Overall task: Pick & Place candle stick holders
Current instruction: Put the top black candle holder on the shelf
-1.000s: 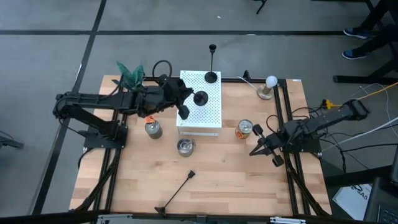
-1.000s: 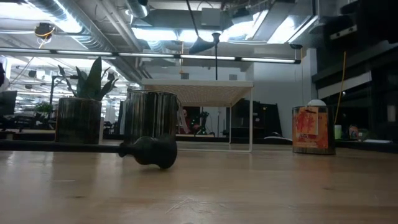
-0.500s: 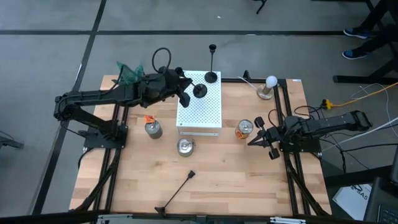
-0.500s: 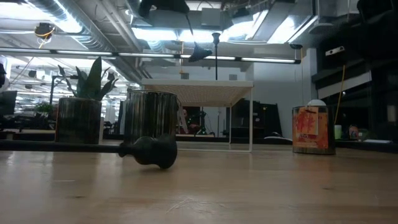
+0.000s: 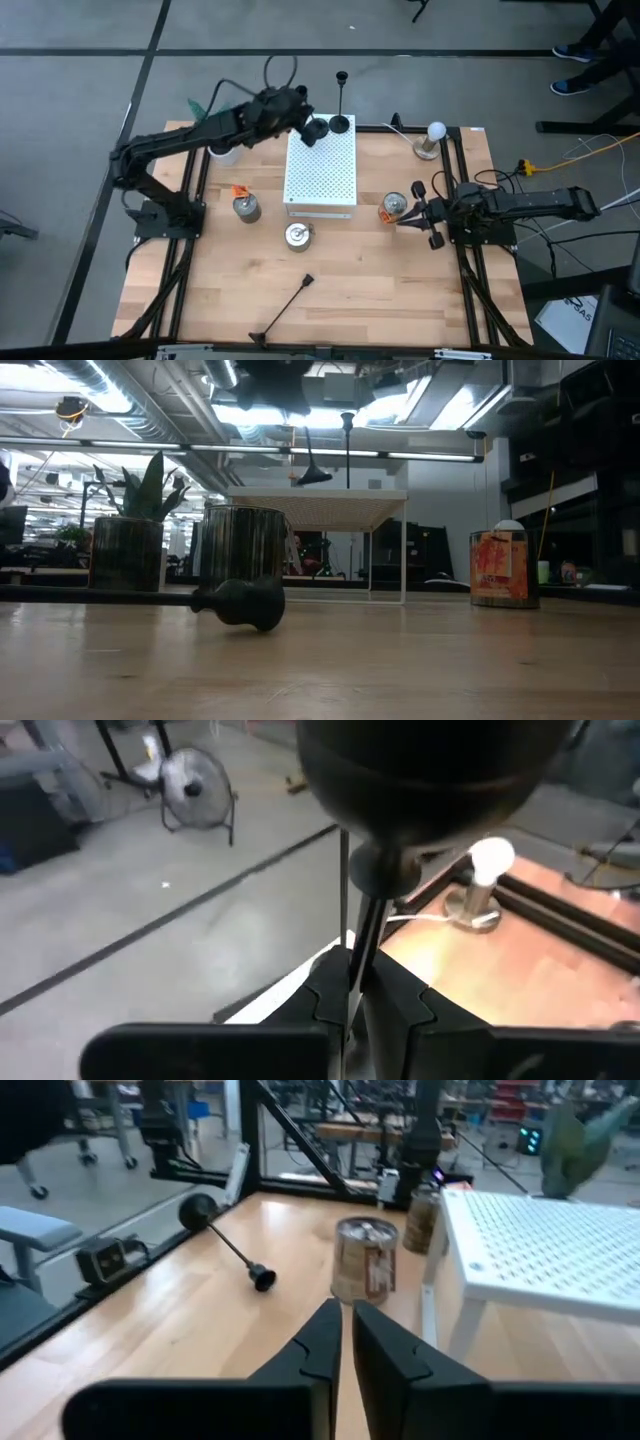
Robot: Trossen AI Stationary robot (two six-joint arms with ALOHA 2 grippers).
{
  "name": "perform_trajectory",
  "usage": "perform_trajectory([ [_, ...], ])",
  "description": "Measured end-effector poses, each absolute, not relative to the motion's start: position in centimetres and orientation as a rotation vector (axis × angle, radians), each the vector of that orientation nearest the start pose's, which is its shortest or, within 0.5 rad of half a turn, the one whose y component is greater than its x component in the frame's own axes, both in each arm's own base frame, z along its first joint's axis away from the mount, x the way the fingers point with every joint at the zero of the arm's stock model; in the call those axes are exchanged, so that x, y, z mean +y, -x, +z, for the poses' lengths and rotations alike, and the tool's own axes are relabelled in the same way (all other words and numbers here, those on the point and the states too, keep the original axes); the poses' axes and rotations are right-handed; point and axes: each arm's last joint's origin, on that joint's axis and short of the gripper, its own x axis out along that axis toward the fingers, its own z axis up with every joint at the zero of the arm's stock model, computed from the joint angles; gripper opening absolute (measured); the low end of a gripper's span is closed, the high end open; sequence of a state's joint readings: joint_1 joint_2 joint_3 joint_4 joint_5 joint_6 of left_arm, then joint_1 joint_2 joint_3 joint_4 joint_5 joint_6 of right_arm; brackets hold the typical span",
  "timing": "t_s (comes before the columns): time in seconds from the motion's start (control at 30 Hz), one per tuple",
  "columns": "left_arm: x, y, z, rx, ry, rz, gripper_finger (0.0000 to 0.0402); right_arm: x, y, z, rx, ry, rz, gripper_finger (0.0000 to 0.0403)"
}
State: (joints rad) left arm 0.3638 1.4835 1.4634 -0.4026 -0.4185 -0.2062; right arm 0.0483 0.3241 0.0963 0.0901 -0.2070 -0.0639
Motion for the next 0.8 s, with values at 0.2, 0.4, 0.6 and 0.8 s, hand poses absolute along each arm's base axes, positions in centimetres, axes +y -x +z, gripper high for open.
perform_trajectory([
  [0.2, 16.9, -31.6, 38.9, 0.454, 0.24, 0.808, 0.0012, 1.1, -11.7, 17.7, 0.14, 0.052, 0.247, 0.0039],
  [0.4, 20.9, -31.9, 38.1, 0.494, 0.307, 0.803, 0.0012, 1.1, -11.7, 17.6, 0.146, 0.045, 0.247, 0.0039],
  [0.6, 22.6, -32.5, 35.9, 0.556, 0.333, 0.831, 0.0012, 1.1, -11.6, 17.5, 0.157, 0.044, 0.247, 0.0039],
  [0.8, 22.6, -32.9, 35.4, 0.569, 0.325, 0.826, 0.0012, 1.1, -11.6, 17.3, 0.183, 0.042, 0.248, 0.0039],
])
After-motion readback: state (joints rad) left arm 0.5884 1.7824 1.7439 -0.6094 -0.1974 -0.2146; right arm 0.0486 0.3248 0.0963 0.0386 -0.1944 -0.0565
